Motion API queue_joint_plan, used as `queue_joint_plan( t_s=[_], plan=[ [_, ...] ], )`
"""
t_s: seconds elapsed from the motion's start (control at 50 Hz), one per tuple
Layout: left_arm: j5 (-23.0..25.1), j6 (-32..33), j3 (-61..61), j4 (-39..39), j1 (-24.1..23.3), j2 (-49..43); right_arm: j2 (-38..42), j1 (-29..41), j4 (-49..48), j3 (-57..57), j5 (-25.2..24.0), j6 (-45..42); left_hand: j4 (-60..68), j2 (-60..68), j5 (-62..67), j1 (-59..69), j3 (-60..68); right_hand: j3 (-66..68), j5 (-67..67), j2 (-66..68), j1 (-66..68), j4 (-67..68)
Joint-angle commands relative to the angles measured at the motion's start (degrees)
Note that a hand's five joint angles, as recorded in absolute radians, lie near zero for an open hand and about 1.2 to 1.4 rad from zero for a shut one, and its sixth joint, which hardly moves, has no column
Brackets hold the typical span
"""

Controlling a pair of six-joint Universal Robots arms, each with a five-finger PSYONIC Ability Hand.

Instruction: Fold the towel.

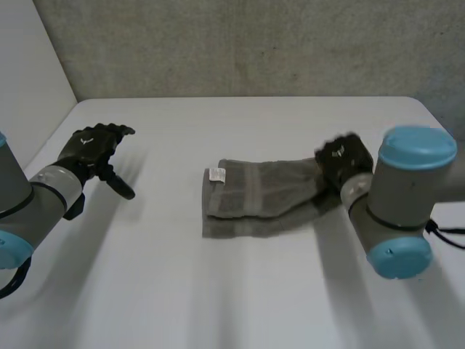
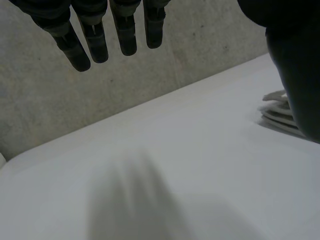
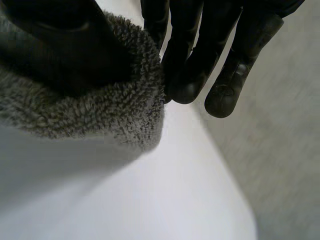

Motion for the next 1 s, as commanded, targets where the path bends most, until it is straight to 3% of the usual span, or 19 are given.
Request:
queue_joint_plan(
  t_s=[0.02,0.18,0.26,0.28,0.3,0.34,0.38,0.58,0.62,0.7,0.78,0.84,0.88,1.0],
  plan=[
    [-0.1,-0.2,0.2,0.0,0.0,1.9,2.4,12.3,0.2,-10.4,-5.7,-0.4,-3.1,-3.1,-3.1,-3.1,-2.5,3.6,3.3,5.4,6.7,3.5],
    [-0.1,-3.4,1.0,0.0,-0.2,2.6,12.3,22.0,1.1,-15.6,-13.3,-5.8,-3.1,-3.1,-3.1,-3.1,-2.5,3.6,3.3,5.4,6.7,3.5],
    [-0.1,-4.6,1.2,0.0,-0.8,2.7,15.4,23.3,2.1,-15.7,-13.6,-10.0,-2.9,-2.9,-2.9,-2.9,-2.4,2.9,2.7,4.8,6.1,2.9],
    [-0.1,-5.0,1.3,0.0,-1.2,2.9,15.9,23.3,3.0,-15.5,-13.3,-11.4,-3.1,-3.1,-3.1,-3.1,-2.5,-20.0,-20.3,-18.2,-16.9,-20.1],
    [-0.1,-5.0,1.3,0.0,-1.2,2.9,15.9,23.3,3.0,-15.5,-13.3,-11.4,-3.1,-3.1,-3.1,-3.1,-2.5,-20.3,-20.6,-18.5,-17.1,-20.3],
    [-0.1,-5.2,1.9,0.0,-2.3,3.3,15.3,22.3,4.3,-14.6,-12.5,-11.6,-3.1,-3.1,-3.1,-3.1,-2.5,-60.3,-60.6,-58.5,-57.2,-60.4],
    [-0.2,-5.2,2.4,0.0,-2.7,3.3,14.4,21.7,4.6,-14.4,-11.7,-10.7,-3.1,-3.1,-3.1,-3.1,-2.5,-66.4,-66.7,-64.6,-63.3,-66.5],
    [-0.9,-7.8,8.2,-0.6,-7.8,2.3,0.6,15.7,4.8,-9.3,-9.2,10.2,-3.1,-3.1,-3.1,-3.1,-2.5,-66.4,-66.7,-64.6,-63.3,-66.5],
    [-0.9,-12.0,9.9,-1.0,-10.2,1.6,-3.0,13.9,4.7,-7.3,-9.4,17.9,-3.1,-3.1,-3.1,-3.1,-2.5,-66.4,-66.7,-64.6,-63.3,-66.5],
    [-1.0,-17.6,11.3,-1.8,-12.9,0.2,-4.5,12.0,4.6,-6.2,-9.4,24.4,-2.9,-2.9,-3.0,-2.9,-2.4,-66.4,-66.7,-64.6,-63.3,-66.5],
    [-2.5,-22.6,14.0,-4.3,-16.8,-5.1,-3.7,8.2,6.3,-7.5,-9.2,30.4,-2.6,-2.6,-2.6,-2.6,-2.0,-66.4,-66.7,-64.6,-63.3,-66.5],
    [-3.9,-22.6,15.1,-6.0,-18.5,-7.5,-2.4,7.3,7.3,-8.0,-9.5,31.3,-2.6,-2.6,-2.6,-2.6,-2.0,-66.4,-66.7,-64.6,-63.3,-66.5],
    [-7.3,-22.6,17.4,-9.9,-21.8,-12.2,1.6,6.6,9.7,-10.5,-10.3,32.0,-2.4,-2.4,-2.4,-2.4,-1.9,-66.4,-66.7,-64.6,-63.3,-66.5],
    [-13.0,-21.4,20.3,-14.8,-24.0,-19.7,8.7,5.6,15.4,-15.3,-10.6,32.0,-2.8,-2.7,-2.8,-2.8,-2.2,-66.4,-66.7,-64.6,-63.3,-66.5]
  ],
)
